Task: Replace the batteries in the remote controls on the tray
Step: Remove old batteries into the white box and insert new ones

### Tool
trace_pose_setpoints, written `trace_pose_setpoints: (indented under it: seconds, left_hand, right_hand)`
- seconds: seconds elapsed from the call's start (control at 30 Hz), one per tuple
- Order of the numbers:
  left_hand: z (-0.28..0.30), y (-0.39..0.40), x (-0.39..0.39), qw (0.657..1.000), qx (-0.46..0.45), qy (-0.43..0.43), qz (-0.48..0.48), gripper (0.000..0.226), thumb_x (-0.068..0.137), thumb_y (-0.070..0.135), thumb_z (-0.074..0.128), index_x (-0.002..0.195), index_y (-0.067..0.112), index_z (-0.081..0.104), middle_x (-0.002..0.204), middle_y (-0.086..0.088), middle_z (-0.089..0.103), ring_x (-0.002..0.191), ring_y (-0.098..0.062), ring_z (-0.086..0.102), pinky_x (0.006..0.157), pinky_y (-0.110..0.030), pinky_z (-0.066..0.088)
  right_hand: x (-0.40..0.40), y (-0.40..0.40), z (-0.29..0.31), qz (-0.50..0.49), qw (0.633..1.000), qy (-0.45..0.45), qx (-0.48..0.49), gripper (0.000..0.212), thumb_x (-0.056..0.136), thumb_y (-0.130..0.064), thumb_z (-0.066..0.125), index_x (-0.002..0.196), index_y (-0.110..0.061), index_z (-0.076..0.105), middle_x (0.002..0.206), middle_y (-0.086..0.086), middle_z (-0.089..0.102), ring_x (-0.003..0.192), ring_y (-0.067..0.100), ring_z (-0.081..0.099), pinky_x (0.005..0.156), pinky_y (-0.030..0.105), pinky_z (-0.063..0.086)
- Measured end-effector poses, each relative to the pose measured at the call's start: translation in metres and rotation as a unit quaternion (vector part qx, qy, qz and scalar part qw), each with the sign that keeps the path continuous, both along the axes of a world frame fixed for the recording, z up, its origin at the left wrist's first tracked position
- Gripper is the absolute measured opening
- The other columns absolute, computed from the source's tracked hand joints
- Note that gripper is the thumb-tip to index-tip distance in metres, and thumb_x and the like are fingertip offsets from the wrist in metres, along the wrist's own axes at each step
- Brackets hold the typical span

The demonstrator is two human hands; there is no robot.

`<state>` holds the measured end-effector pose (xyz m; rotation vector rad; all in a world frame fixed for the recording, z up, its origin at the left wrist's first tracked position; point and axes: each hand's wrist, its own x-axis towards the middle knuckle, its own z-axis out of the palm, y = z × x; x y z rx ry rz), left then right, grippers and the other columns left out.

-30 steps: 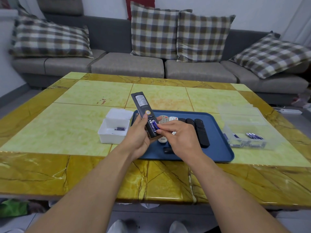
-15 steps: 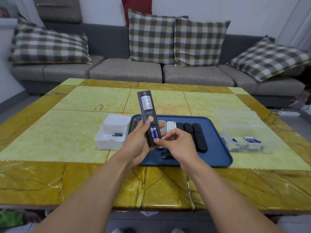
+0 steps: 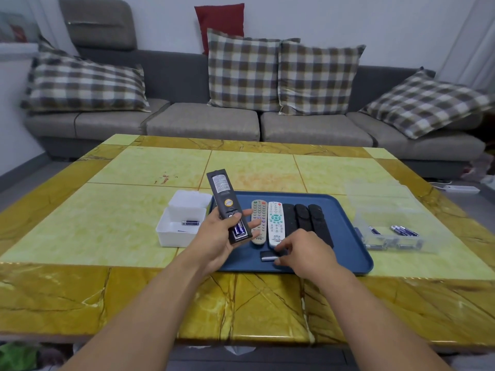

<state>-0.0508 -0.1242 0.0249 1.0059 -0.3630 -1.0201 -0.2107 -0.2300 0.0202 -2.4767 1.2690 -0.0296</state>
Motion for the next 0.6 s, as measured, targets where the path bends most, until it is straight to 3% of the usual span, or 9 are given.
trace_pose_setpoints:
  seconds: [0.13,0.37,0.43,0.5,0.6]
  left_hand:
    - [0.001,0.001,0.003,1.000,-0.003,0.014,0.011,0.026,0.106,0.002,0.040,0.129,0.008,0.049,0.123,-0.020,0.069,0.101,-0.038,0.072,0.083,-0.050,0.061]
    - [0.003,0.001,0.009,0.997,-0.009,0.057,0.048,0.032,0.106,0.005,0.039,0.137,0.011,0.048,0.119,-0.017,0.071,0.102,-0.035,0.073,0.080,-0.043,0.062]
    - [0.002,0.000,0.013,0.995,-0.010,0.074,0.069,0.033,0.107,0.008,0.039,0.139,0.010,0.047,0.122,-0.018,0.070,0.106,-0.034,0.072,0.081,-0.043,0.060]
    - [0.002,0.000,0.015,0.993,-0.012,0.086,0.083,0.034,0.106,0.006,0.039,0.139,0.006,0.046,0.126,-0.020,0.068,0.108,-0.033,0.070,0.081,-0.042,0.058]
    - [0.003,-0.002,0.014,0.991,-0.026,0.097,0.086,0.034,0.104,0.000,0.040,0.137,0.004,0.045,0.129,-0.024,0.064,0.112,-0.036,0.067,0.081,-0.043,0.057]
  right_hand:
    - [0.000,0.002,0.000,-0.001,0.999,0.035,0.004,0.044,0.079,-0.047,0.079,0.121,-0.041,0.067,0.122,-0.005,0.061,0.111,0.017,0.057,0.081,0.032,0.050]
    - [0.003,0.008,0.006,0.035,0.998,0.040,-0.028,0.038,0.085,-0.045,0.073,0.121,-0.037,0.068,0.114,-0.004,0.063,0.105,0.018,0.059,0.075,0.032,0.049]
    - [0.003,0.011,0.010,0.029,0.999,-0.025,-0.017,0.035,0.086,-0.047,0.071,0.119,-0.034,0.069,0.104,-0.008,0.059,0.095,0.015,0.058,0.071,0.032,0.049]
    - [0.004,0.015,0.018,0.005,0.990,-0.144,-0.002,0.032,0.086,-0.047,0.072,0.115,-0.034,0.070,0.100,-0.012,0.055,0.089,0.009,0.056,0.070,0.027,0.045]
    - [0.011,0.031,0.030,-0.024,0.956,-0.288,0.045,0.026,0.081,-0.040,0.079,0.105,-0.032,0.076,0.090,-0.020,0.067,0.077,-0.004,0.062,0.064,0.014,0.046]
